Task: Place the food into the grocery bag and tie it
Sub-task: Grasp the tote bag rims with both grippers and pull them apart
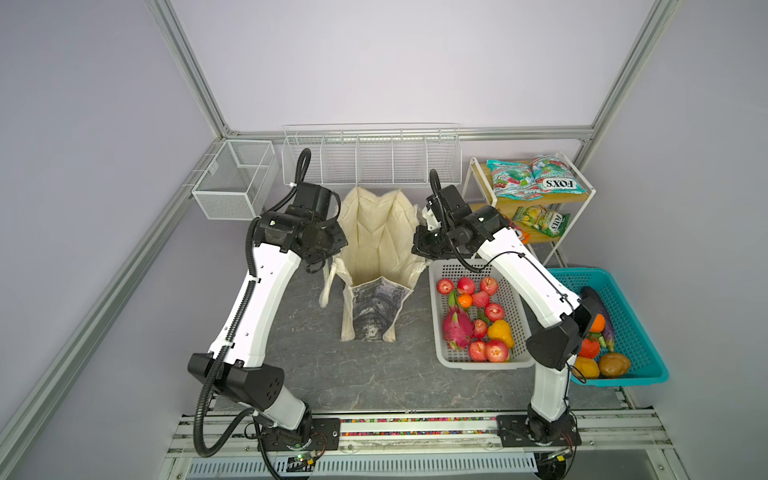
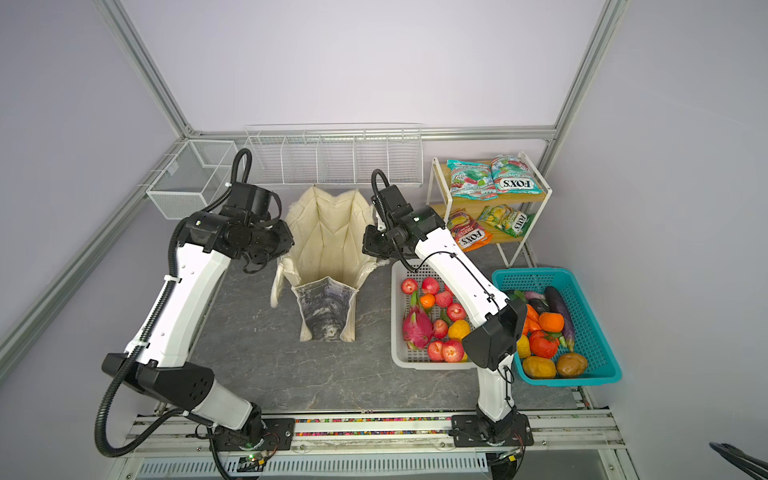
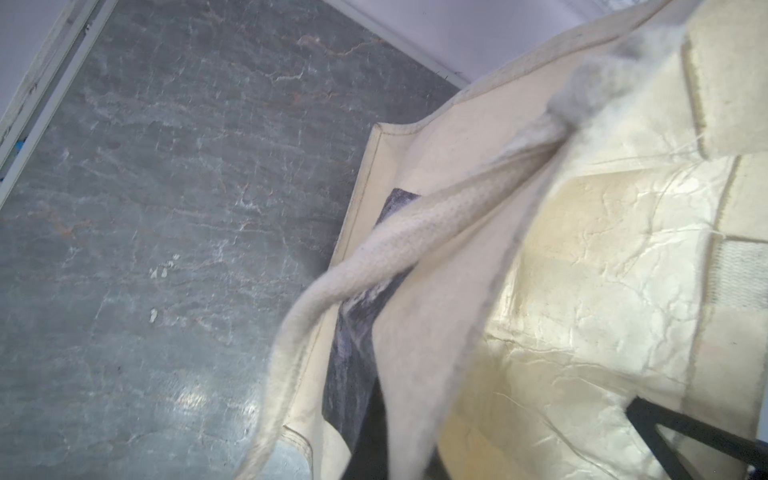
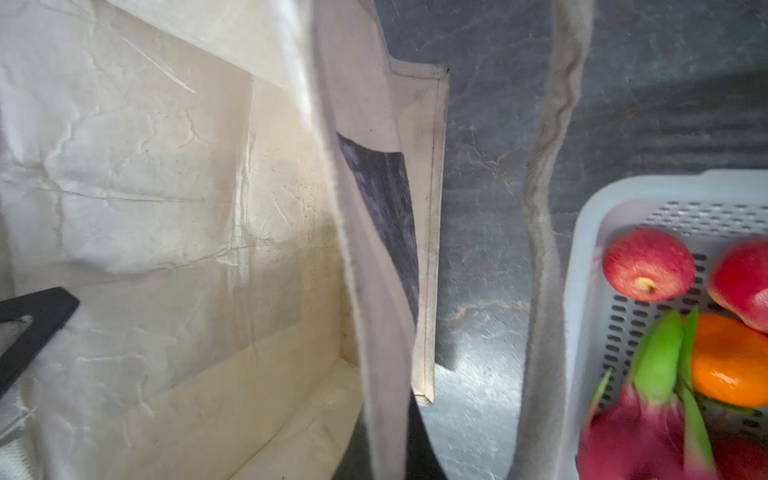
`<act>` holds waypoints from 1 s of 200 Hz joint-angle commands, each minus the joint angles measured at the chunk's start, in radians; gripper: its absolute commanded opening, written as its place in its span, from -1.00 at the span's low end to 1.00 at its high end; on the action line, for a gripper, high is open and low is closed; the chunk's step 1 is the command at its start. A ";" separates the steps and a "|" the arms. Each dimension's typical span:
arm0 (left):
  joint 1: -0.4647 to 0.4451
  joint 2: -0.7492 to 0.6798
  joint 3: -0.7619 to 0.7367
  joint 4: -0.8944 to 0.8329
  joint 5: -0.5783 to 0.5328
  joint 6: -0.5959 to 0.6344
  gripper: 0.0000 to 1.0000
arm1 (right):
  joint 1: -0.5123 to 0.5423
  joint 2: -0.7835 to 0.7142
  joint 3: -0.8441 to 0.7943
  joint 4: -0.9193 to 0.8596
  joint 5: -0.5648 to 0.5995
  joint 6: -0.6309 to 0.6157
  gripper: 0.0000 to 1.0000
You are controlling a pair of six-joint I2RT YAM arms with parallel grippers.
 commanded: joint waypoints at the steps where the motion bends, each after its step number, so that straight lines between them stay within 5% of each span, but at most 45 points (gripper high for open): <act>1: -0.002 -0.073 -0.130 -0.020 0.035 -0.063 -1.00 | 0.025 -0.056 -0.004 -0.140 0.042 -0.059 -0.85; 78: -0.017 -0.238 -0.404 -0.022 0.093 -0.098 -1.00 | 0.108 -0.177 -0.289 -0.066 0.023 -0.024 -0.83; 110: -0.016 -0.262 -0.453 -0.007 0.087 -0.087 -0.55 | 0.114 -0.197 -0.363 -0.021 0.012 -0.022 -0.74; 137: -0.015 -0.272 -0.490 0.029 0.103 -0.091 -0.29 | 0.114 -0.212 -0.407 0.007 0.007 -0.017 -0.51; 149: -0.016 -0.272 -0.494 0.036 0.112 -0.089 -0.11 | 0.114 -0.216 -0.421 0.016 0.007 -0.015 -0.06; 163: -0.018 -0.277 -0.496 0.049 0.117 -0.084 0.06 | 0.114 -0.221 -0.435 0.022 0.013 -0.015 0.19; 183: -0.018 -0.270 -0.497 0.054 0.121 -0.076 0.12 | 0.114 -0.226 -0.452 0.036 0.018 -0.014 0.24; 200: -0.017 -0.256 -0.496 0.048 0.129 -0.067 0.03 | 0.114 -0.223 -0.462 0.051 0.018 -0.014 0.09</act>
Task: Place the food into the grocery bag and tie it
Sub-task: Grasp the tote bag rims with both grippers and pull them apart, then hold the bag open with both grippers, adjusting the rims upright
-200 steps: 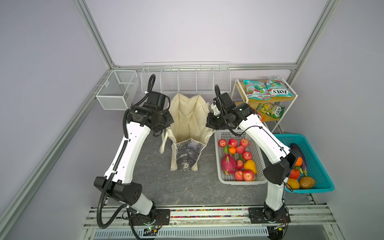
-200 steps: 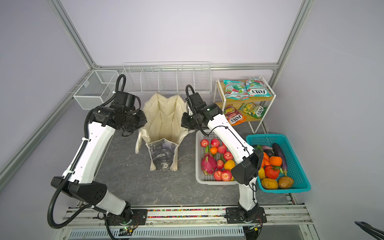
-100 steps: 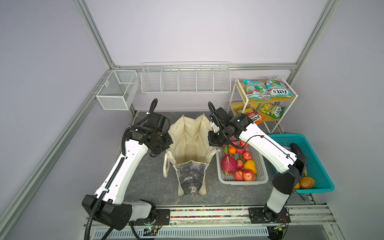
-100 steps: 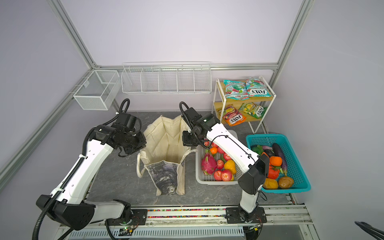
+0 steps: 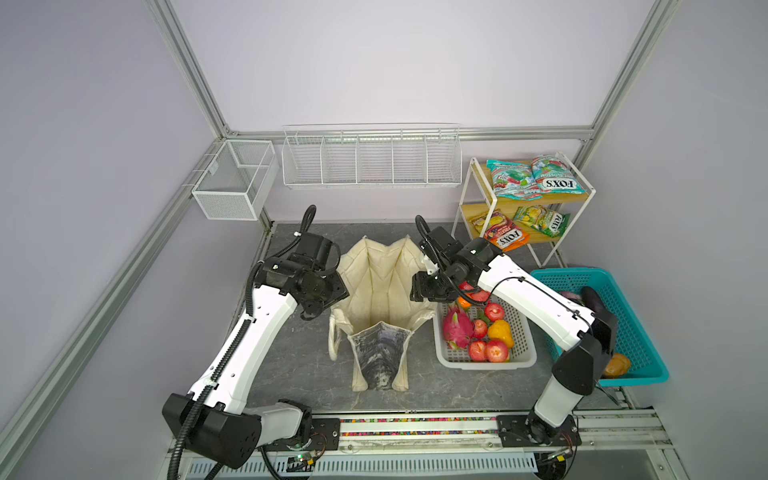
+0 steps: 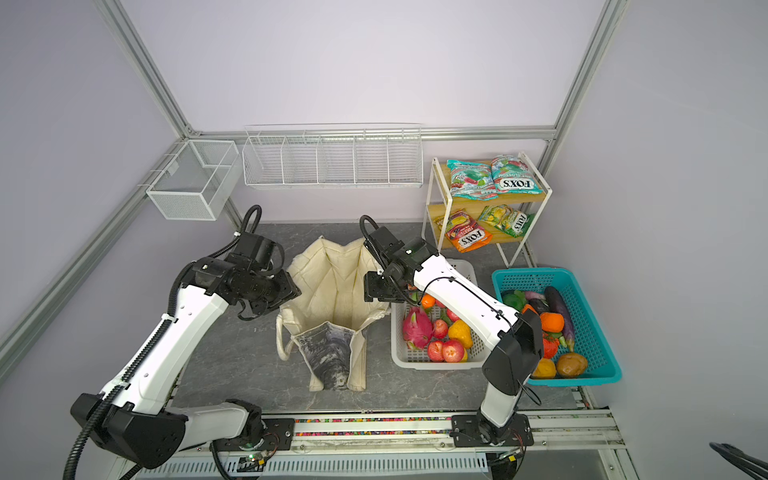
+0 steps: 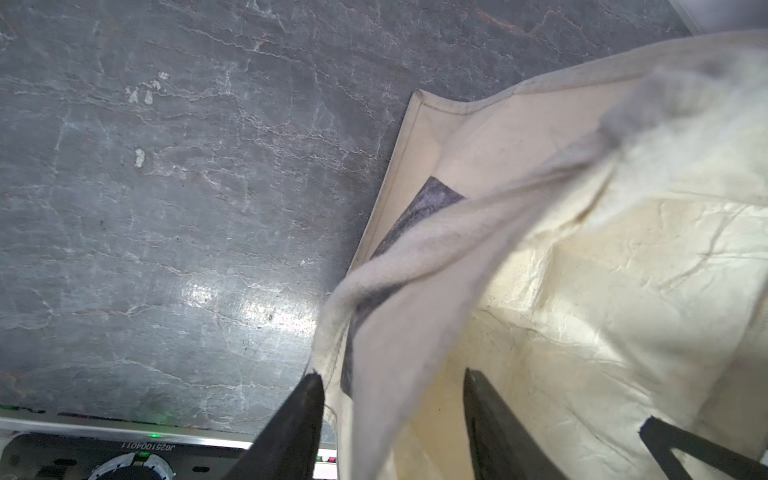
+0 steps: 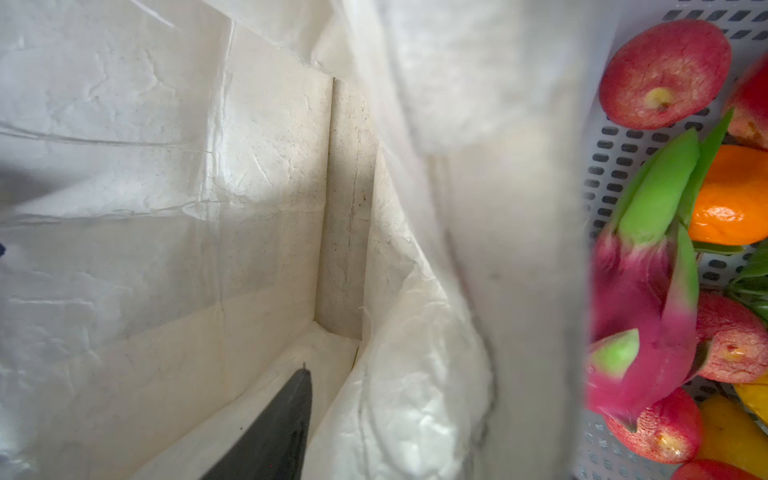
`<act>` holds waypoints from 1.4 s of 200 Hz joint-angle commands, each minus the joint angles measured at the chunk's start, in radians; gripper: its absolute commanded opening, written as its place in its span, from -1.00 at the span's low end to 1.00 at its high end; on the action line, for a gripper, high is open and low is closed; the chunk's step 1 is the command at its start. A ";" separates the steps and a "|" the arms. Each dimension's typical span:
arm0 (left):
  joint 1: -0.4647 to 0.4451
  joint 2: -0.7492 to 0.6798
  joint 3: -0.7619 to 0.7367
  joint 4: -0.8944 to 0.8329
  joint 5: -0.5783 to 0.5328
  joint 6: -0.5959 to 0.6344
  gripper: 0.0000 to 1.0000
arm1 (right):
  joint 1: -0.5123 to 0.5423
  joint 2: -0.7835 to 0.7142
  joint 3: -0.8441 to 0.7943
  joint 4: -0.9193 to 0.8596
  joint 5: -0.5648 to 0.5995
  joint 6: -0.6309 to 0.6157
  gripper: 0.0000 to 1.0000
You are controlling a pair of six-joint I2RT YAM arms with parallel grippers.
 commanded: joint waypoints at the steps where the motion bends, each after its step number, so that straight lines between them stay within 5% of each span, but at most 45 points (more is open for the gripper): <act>1: -0.003 0.001 -0.003 -0.007 0.010 0.011 0.02 | 0.001 -0.027 -0.026 0.037 0.002 0.005 0.07; 38: -0.003 0.005 0.004 -0.035 -0.050 0.035 -0.69 | 0.001 -0.020 -0.026 0.044 0.010 0.008 -0.68; 56: -0.002 0.001 0.023 -0.061 -0.108 0.054 -1.00 | 0.003 -0.020 0.007 0.008 0.053 -0.005 -0.86; 118: -0.001 0.050 0.166 -0.293 -0.546 0.083 -1.00 | 0.010 0.104 0.347 -0.432 0.423 -0.122 -0.86; 166: 0.001 0.054 0.164 -0.360 -0.755 0.098 -1.00 | 0.009 0.201 0.504 -0.641 0.525 -0.175 -0.86; 190: 0.006 0.066 0.175 -0.348 -0.683 0.139 -1.00 | 0.010 0.201 0.514 -0.624 0.454 -0.167 -0.86; 233: 0.006 0.024 0.108 -0.140 -0.256 0.154 -0.60 | 0.049 0.155 0.378 -0.380 0.148 -0.144 -0.85; 280: 0.009 -0.037 0.033 -0.062 -0.171 0.119 -0.07 | 0.064 0.089 0.219 -0.202 0.105 -0.009 -0.81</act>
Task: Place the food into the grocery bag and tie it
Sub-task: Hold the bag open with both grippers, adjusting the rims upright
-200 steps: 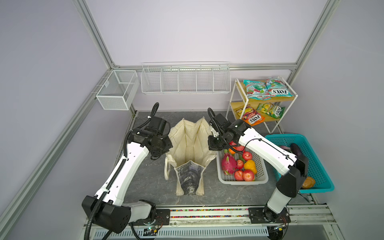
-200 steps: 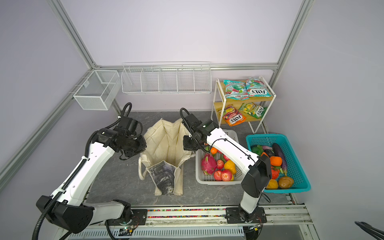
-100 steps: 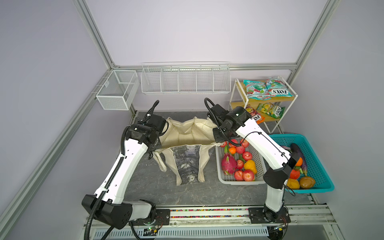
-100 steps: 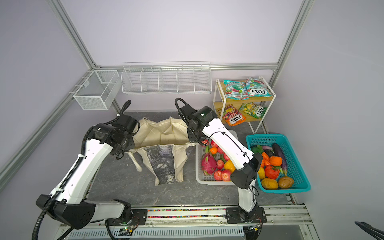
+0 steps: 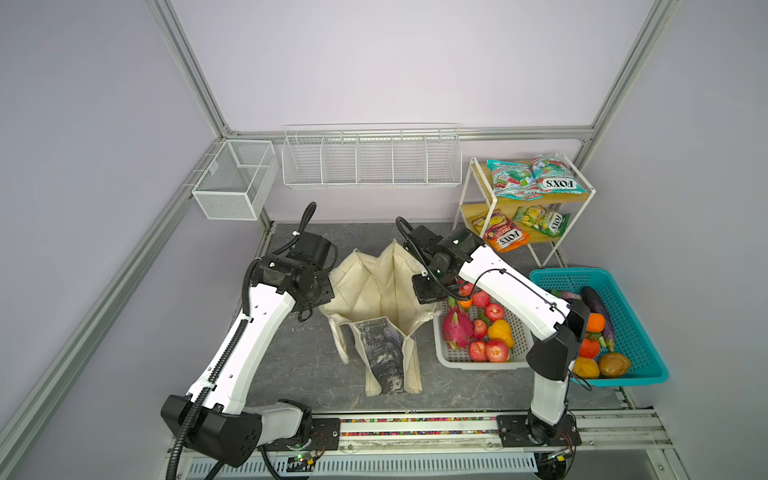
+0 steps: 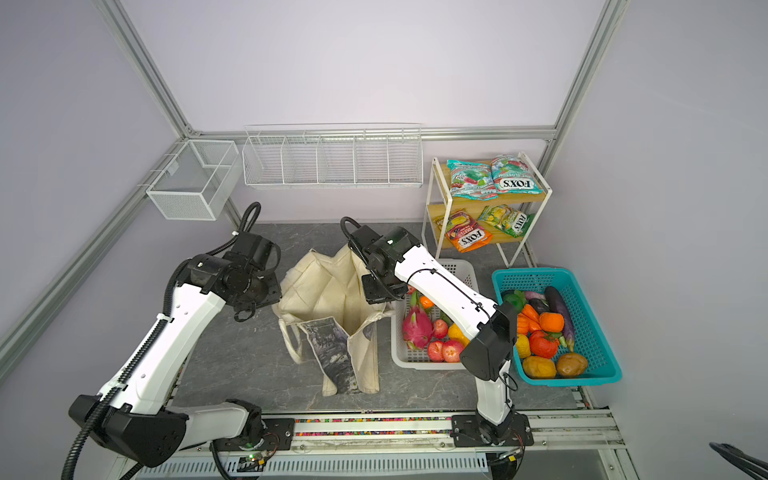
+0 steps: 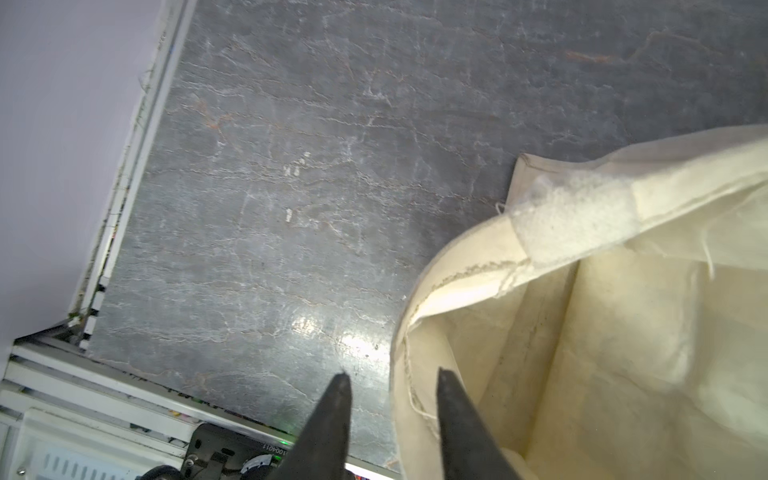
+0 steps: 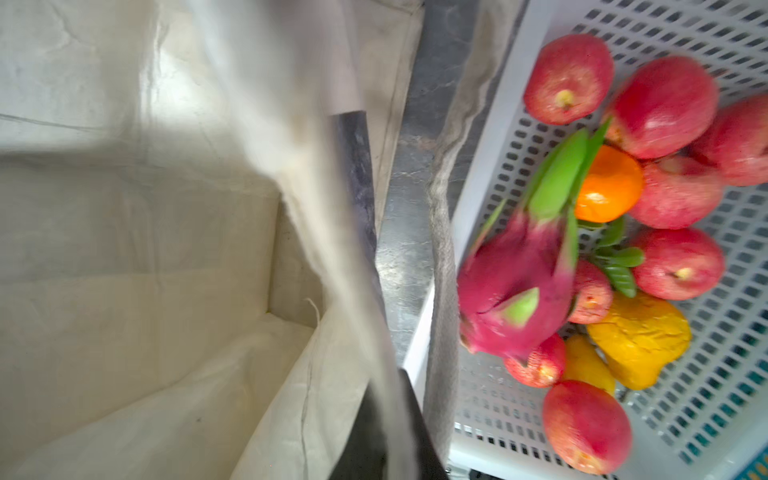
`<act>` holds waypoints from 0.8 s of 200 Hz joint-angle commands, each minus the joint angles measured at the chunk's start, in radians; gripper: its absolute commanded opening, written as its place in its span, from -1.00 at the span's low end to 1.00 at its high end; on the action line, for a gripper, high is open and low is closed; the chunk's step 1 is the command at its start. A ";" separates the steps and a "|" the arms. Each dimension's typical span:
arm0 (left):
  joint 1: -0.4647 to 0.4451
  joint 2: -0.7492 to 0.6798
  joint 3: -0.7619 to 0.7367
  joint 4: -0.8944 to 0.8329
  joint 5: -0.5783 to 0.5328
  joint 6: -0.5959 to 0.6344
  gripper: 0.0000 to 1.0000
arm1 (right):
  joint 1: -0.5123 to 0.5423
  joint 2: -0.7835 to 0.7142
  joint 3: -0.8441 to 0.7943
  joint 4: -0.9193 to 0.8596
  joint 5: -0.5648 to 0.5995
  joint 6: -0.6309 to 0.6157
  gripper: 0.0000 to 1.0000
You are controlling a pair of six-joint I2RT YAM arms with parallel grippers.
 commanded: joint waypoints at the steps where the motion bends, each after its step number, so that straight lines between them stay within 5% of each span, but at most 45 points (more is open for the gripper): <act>1: 0.005 -0.033 -0.004 0.038 0.078 -0.011 -0.06 | 0.002 -0.074 -0.053 0.106 -0.052 0.083 -0.81; 69: 0.019 -0.098 -0.071 0.006 0.018 0.039 0.27 | 0.002 -0.079 -0.031 0.046 0.011 0.119 -0.79; 123: 0.071 -0.056 -0.130 0.083 0.056 0.148 0.47 | 0.001 -0.047 0.052 -0.134 0.189 0.029 -0.84; 160: 0.083 -0.011 -0.125 0.098 0.119 0.141 0.53 | -0.010 -0.045 -0.004 -0.083 0.152 -0.055 -0.84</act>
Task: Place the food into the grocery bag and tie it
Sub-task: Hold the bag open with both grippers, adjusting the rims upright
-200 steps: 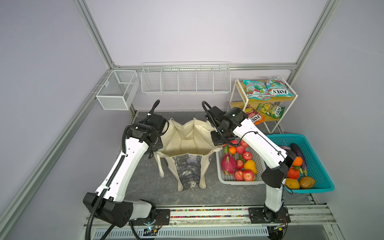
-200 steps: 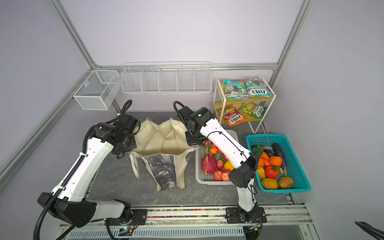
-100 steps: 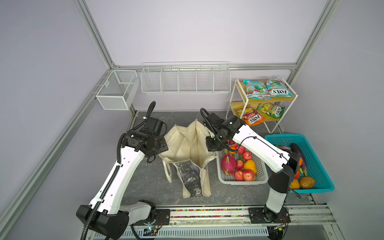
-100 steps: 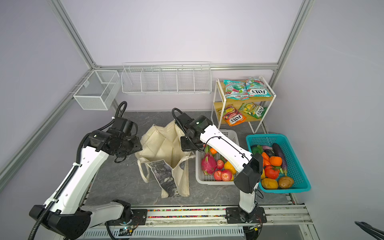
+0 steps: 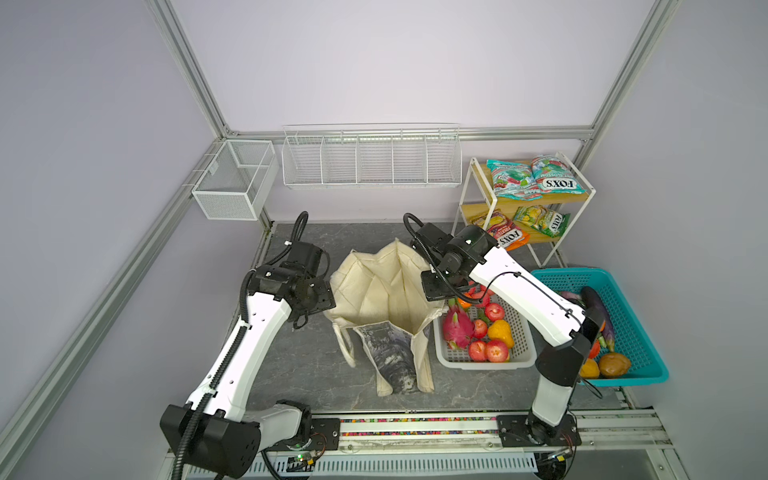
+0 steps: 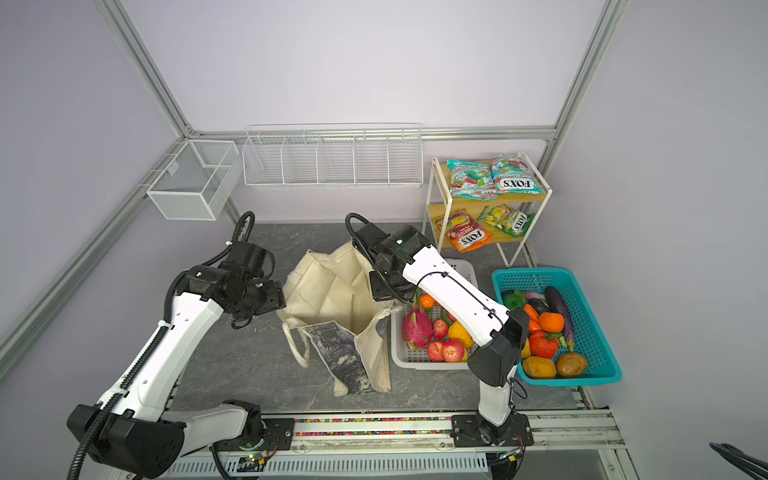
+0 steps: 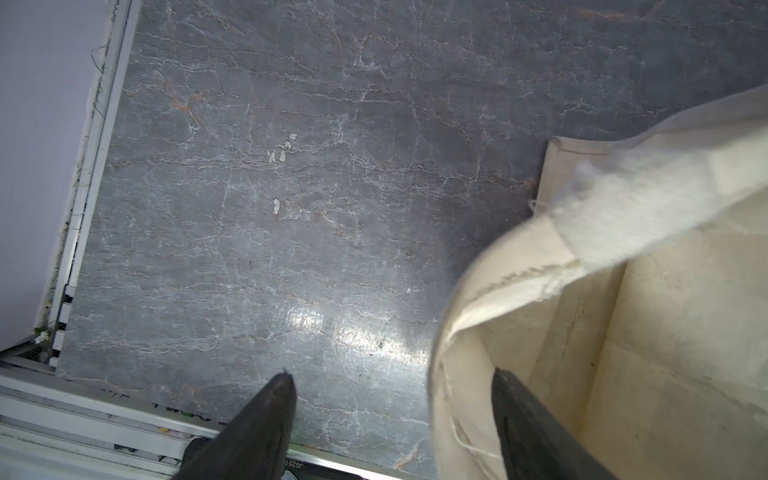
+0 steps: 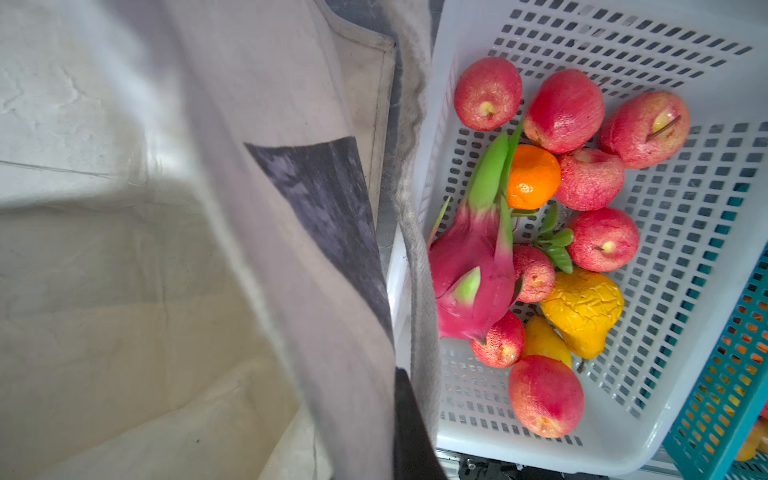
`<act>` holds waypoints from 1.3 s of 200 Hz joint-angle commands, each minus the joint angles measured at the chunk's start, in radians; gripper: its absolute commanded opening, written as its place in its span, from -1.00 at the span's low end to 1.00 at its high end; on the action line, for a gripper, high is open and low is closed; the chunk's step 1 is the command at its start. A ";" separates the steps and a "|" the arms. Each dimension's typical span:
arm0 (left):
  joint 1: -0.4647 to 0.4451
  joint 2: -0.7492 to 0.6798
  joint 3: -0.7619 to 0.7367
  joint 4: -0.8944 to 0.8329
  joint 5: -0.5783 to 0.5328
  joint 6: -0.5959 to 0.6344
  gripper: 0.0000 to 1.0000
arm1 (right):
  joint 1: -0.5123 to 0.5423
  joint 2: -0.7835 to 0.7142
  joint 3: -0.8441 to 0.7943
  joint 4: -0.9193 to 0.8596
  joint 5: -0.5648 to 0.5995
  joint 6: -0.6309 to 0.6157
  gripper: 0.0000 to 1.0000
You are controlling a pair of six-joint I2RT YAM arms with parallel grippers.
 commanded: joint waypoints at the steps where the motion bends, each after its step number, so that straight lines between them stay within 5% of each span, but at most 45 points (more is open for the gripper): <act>1: 0.005 0.022 0.003 0.025 0.050 0.021 0.53 | -0.011 0.007 -0.037 -0.002 0.009 -0.079 -0.84; 64: 0.006 0.038 -0.038 0.077 0.275 0.012 0.37 | -0.052 -0.077 -0.161 0.162 -0.159 -0.113 -0.84; 93: 0.006 0.045 -0.051 0.036 0.306 -0.029 -0.41 | -0.066 -0.114 -0.209 0.225 -0.224 -0.117 -0.85; 119: 0.007 0.028 0.042 -0.085 0.172 -0.039 -1.00 | -0.083 -0.133 -0.196 0.222 -0.231 -0.128 -0.85; 166: 0.007 0.059 0.224 -0.249 -0.092 -0.025 -1.00 | -0.095 -0.101 -0.121 0.145 -0.111 -0.155 -0.86; 260: 0.007 0.149 0.282 -0.215 -0.077 0.033 -1.00 | -0.085 0.035 -0.079 0.205 -0.192 -0.086 -0.79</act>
